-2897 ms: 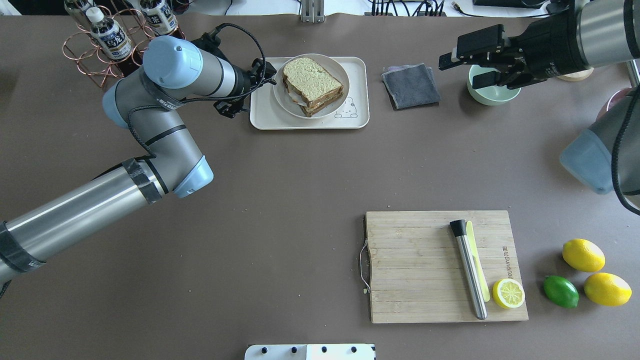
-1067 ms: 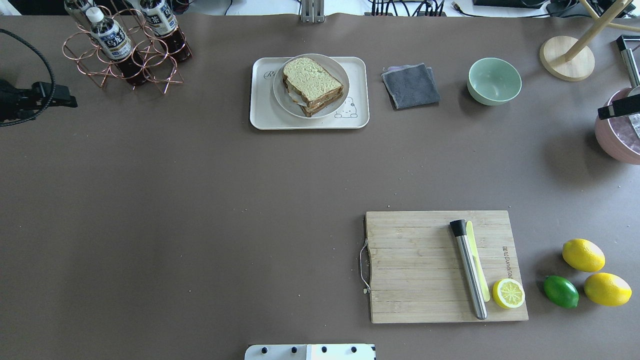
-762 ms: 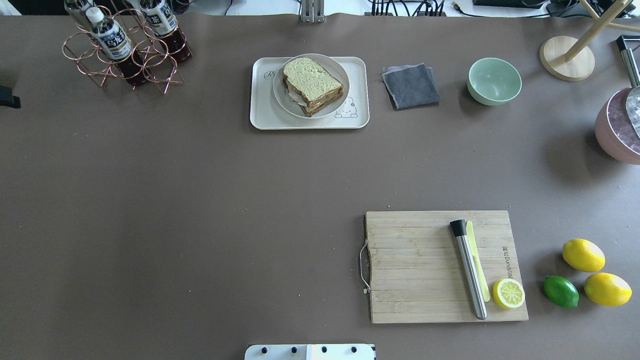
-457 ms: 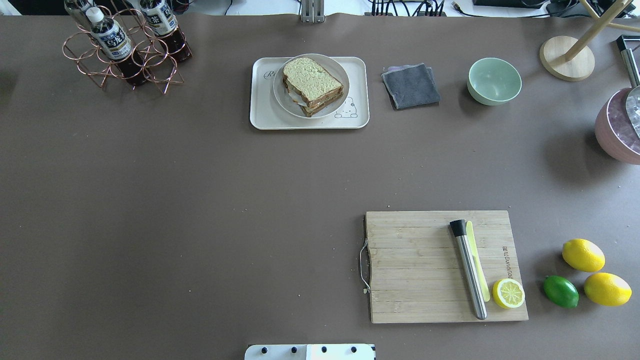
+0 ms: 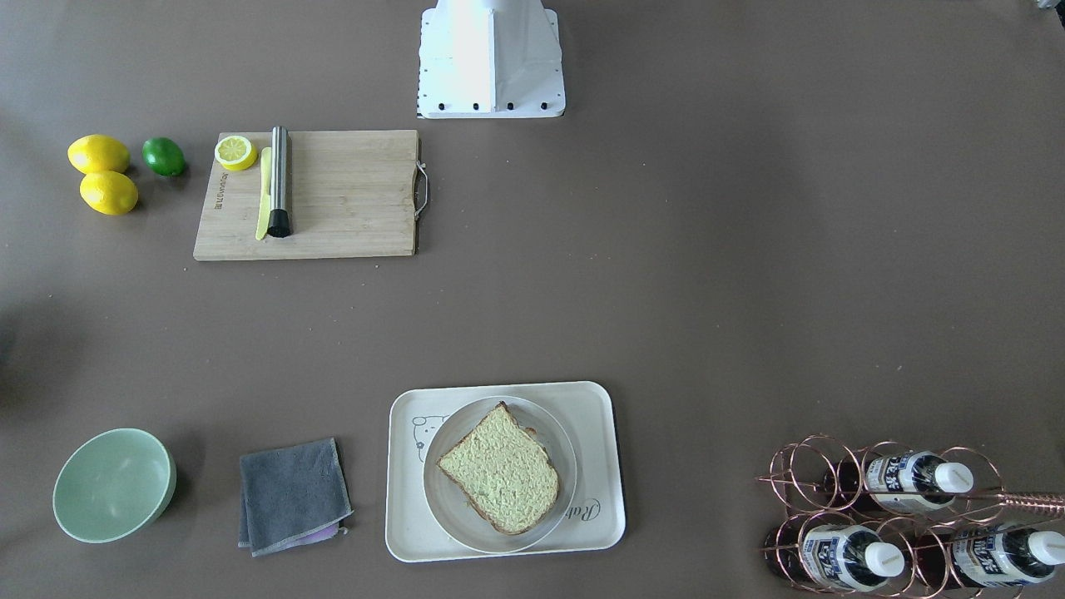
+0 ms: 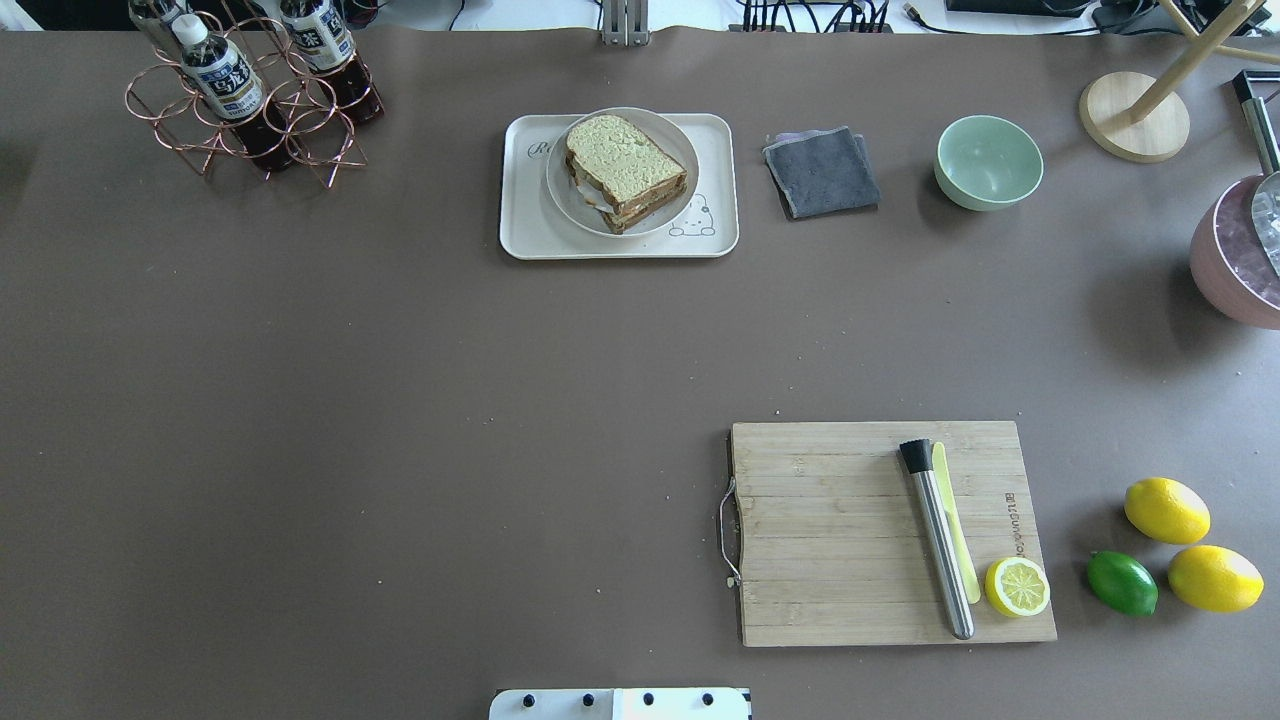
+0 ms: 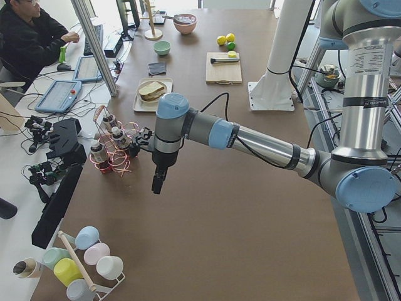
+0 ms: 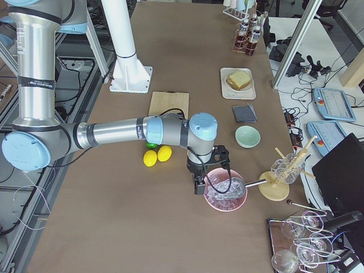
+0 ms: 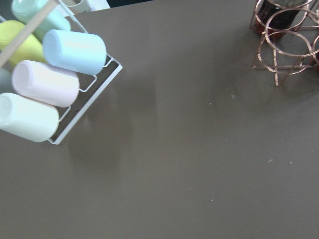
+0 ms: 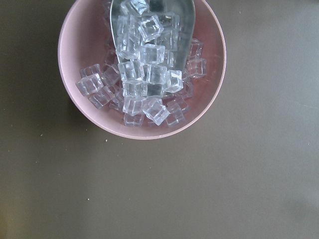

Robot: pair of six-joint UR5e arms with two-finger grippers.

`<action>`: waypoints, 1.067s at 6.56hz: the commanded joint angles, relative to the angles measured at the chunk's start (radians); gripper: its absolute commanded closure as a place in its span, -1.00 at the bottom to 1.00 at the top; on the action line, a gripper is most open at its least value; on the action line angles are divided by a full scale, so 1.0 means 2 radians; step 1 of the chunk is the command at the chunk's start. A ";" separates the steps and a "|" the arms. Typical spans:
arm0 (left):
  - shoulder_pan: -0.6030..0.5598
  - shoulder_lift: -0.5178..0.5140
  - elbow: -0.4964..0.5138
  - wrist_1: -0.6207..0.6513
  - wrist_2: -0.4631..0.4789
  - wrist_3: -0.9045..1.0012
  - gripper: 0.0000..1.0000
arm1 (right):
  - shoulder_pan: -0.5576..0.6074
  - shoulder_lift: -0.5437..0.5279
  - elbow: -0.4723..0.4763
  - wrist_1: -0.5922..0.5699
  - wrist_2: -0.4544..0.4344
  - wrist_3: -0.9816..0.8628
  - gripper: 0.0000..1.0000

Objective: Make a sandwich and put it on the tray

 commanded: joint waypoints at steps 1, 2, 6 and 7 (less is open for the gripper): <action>-0.004 0.027 0.010 0.002 -0.033 0.009 -0.95 | 0.018 -0.014 -0.013 0.001 0.029 0.008 -0.99; -0.004 0.046 0.011 -0.007 -0.065 0.009 -0.95 | 0.019 -0.018 -0.010 0.001 0.035 0.017 -0.99; -0.005 0.081 0.026 -0.042 -0.091 0.007 -0.95 | 0.018 -0.013 -0.003 0.002 0.063 0.044 -0.99; -0.005 0.084 0.034 -0.044 -0.091 0.008 -0.95 | 0.018 -0.012 -0.002 0.002 0.063 0.044 -1.00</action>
